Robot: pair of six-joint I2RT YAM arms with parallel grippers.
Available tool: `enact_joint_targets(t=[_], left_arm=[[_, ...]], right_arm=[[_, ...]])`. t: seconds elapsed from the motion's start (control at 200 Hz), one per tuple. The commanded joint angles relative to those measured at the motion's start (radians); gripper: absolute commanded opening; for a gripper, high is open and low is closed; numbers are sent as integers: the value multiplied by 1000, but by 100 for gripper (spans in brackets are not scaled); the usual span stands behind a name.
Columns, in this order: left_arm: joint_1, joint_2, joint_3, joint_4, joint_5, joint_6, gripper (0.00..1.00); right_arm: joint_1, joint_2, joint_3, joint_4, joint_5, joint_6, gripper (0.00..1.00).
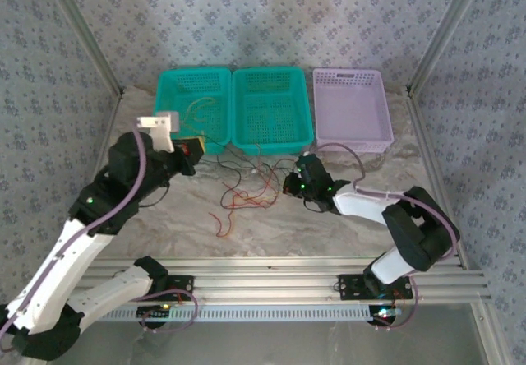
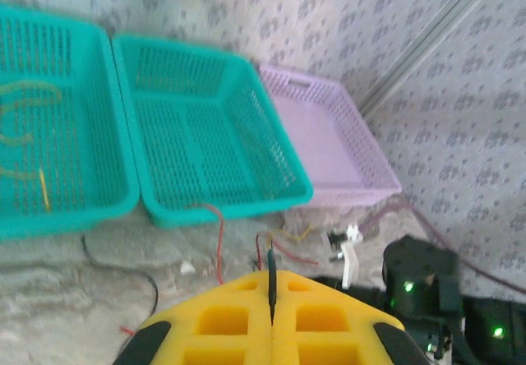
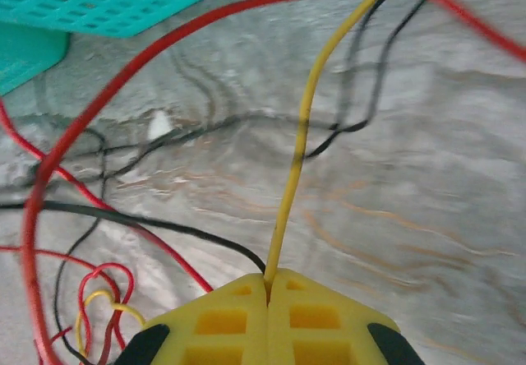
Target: Untangle the cables
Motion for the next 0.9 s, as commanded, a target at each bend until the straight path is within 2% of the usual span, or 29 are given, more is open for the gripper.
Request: enact_joint_targets(t=[0.0, 0.335, 0.54, 0.894], left_arm=[[-6, 1, 111, -74, -63, 98, 0], [-6, 157, 415, -41, -45, 220, 0], [-3, 350, 628, -16, -33, 290, 0], [21, 681, 1132, -34, 10, 373, 0]], right_arm=[[-19, -69, -53, -41, 63, -13, 0], [-108, -180, -191, -71, 95, -20, 0], [-150, -219, -212, -81, 108, -28, 0], [-165, -230, -243, -51, 79, -26, 0]])
